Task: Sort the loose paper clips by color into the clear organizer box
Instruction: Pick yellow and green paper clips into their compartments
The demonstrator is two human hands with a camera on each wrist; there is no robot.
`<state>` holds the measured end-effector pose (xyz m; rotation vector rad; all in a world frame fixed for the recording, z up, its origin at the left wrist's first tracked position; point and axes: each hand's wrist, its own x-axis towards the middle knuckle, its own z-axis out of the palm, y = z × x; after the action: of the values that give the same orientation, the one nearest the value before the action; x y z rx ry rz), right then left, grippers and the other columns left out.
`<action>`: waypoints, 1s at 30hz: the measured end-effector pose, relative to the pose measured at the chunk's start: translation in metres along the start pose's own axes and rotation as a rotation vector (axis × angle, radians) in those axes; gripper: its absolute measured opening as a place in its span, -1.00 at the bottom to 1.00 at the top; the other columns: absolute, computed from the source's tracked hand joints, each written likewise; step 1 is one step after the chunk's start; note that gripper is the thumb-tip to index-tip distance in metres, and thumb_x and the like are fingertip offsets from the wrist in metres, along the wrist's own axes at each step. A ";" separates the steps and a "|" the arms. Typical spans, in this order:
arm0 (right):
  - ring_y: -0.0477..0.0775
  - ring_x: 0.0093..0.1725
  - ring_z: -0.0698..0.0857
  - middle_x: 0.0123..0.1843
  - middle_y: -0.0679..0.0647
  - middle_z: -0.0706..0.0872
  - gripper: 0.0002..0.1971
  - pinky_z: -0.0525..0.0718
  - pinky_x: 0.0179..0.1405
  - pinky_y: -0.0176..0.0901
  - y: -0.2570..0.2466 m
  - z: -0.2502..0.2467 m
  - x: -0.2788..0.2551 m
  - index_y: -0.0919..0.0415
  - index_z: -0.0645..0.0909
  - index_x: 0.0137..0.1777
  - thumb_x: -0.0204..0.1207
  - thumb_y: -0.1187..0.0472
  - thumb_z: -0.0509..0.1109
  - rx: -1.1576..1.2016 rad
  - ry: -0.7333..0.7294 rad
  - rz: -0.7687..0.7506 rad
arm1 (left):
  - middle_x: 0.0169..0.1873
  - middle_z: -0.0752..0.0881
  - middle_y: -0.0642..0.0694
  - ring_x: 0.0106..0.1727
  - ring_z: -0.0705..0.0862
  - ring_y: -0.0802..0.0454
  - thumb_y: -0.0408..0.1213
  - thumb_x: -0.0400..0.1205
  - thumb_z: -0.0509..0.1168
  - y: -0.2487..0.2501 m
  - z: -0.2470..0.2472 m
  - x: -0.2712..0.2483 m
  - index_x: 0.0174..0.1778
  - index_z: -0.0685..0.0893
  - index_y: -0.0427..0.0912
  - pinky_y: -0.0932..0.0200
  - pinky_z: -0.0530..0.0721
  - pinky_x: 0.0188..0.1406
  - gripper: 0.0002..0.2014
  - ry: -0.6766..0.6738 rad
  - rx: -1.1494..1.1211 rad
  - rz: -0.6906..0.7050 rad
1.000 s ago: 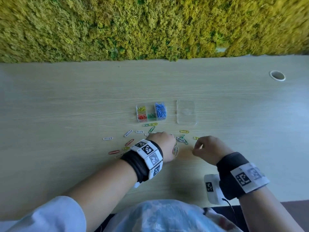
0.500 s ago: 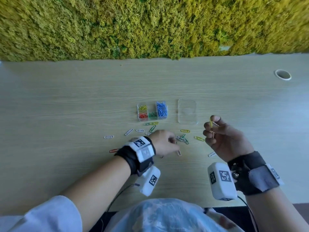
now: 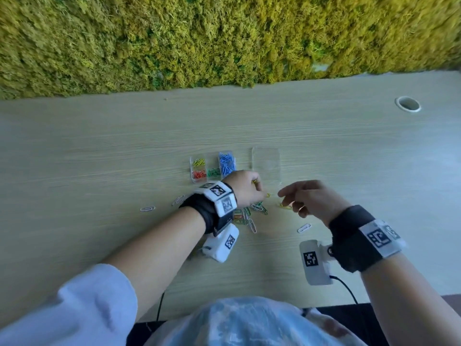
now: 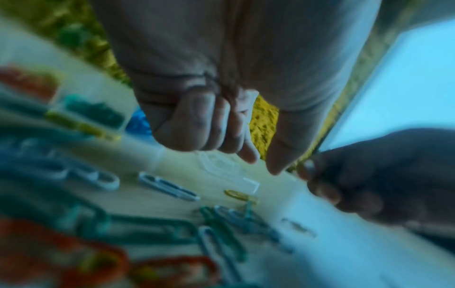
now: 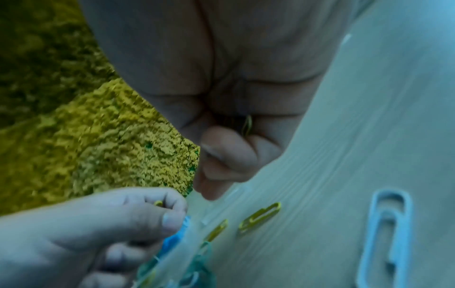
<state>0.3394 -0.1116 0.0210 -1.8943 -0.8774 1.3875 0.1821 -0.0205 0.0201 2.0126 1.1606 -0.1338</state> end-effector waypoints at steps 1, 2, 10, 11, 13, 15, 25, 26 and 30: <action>0.00 -0.46 0.48 -0.36 0.10 0.65 -0.62 0.41 -0.56 -0.28 0.001 0.000 0.002 0.25 0.71 -0.21 0.50 0.53 0.06 -0.111 0.021 -0.006 | -0.50 0.48 0.14 -0.55 0.41 0.19 -0.16 0.56 0.33 0.003 0.000 0.003 -0.12 0.62 -0.05 0.32 0.37 -0.59 -0.93 0.017 0.101 0.033; 0.00 -0.44 0.49 -0.35 0.09 0.64 -0.65 0.42 -0.52 -0.27 0.001 0.001 0.003 0.22 0.70 -0.22 0.50 0.48 0.10 -0.237 0.039 -0.023 | -0.44 0.53 0.12 -0.50 0.46 0.17 -0.17 0.57 0.32 0.005 0.001 0.005 -0.08 0.64 -0.05 0.29 0.44 -0.51 -0.92 0.026 0.192 0.063; 0.12 -0.02 0.65 0.01 0.13 0.73 -0.81 0.50 -0.17 -0.23 0.008 0.018 0.010 0.23 0.70 0.03 0.51 0.18 0.33 -0.846 0.162 -0.107 | -0.12 0.75 -0.11 -0.09 0.72 -0.14 -0.22 0.56 0.32 0.018 0.018 0.022 -0.10 0.73 -0.14 0.06 0.60 -0.23 -0.88 0.058 0.583 0.085; 0.14 0.02 0.68 0.03 0.15 0.74 -0.82 0.52 -0.17 -0.22 0.008 0.018 0.012 0.24 0.71 0.02 0.51 0.20 0.35 -0.851 0.173 -0.101 | -0.12 0.75 -0.10 -0.09 0.72 -0.13 -0.25 0.55 0.32 0.019 0.019 0.023 -0.11 0.73 -0.15 0.05 0.62 -0.21 -0.89 0.043 0.590 0.074; 0.17 0.05 0.70 0.05 0.18 0.75 -0.82 0.55 -0.16 -0.21 0.009 0.019 0.015 0.27 0.73 0.02 0.52 0.22 0.36 -0.859 0.188 -0.095 | -0.13 0.74 -0.09 -0.10 0.71 -0.12 -0.29 0.53 0.32 0.021 0.020 0.025 -0.11 0.72 -0.15 0.04 0.65 -0.18 -0.91 0.016 0.595 0.057; 0.17 0.04 0.70 0.05 0.19 0.75 -0.81 0.55 -0.17 -0.21 0.010 0.021 0.018 0.28 0.73 0.03 0.54 0.22 0.34 -0.870 0.186 -0.087 | -0.14 0.74 -0.10 -0.14 0.71 -0.12 -0.32 0.51 0.32 0.022 0.021 0.026 -0.11 0.72 -0.17 0.07 0.62 -0.25 -0.90 -0.005 0.612 0.049; 0.16 0.01 0.70 0.03 0.17 0.74 -0.86 0.51 -0.22 -0.20 0.013 0.018 0.017 0.20 0.71 0.01 0.53 0.20 0.38 -0.904 0.224 -0.106 | -0.33 0.57 0.00 -0.37 0.54 0.01 -0.12 0.48 0.30 0.017 0.011 0.011 -0.28 0.53 -0.09 0.21 0.47 -0.39 -0.86 0.009 0.227 0.067; 0.16 -0.02 0.69 0.02 0.17 0.74 -0.85 0.51 -0.23 -0.20 0.012 0.018 0.017 0.21 0.71 0.01 0.53 0.19 0.38 -0.913 0.224 -0.104 | -0.37 0.54 0.03 -0.41 0.51 0.03 -0.10 0.49 0.28 0.014 0.009 0.008 -0.29 0.50 -0.06 0.22 0.45 -0.41 -0.86 -0.012 0.107 0.041; 0.14 -0.11 0.66 0.01 0.19 0.74 -0.82 0.62 -0.20 -0.14 0.010 0.020 0.020 0.25 0.72 0.03 0.56 0.21 0.34 -0.974 0.193 -0.117 | -0.43 0.46 -0.04 -0.54 0.39 0.10 -0.34 0.57 0.11 -0.003 0.002 0.002 -0.34 0.42 -0.16 0.28 0.35 -0.64 -0.85 -0.153 -0.632 -0.073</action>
<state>0.3257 -0.0996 -0.0032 -2.5337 -1.7255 0.6984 0.1814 -0.0201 0.0158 1.3806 1.0180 0.0411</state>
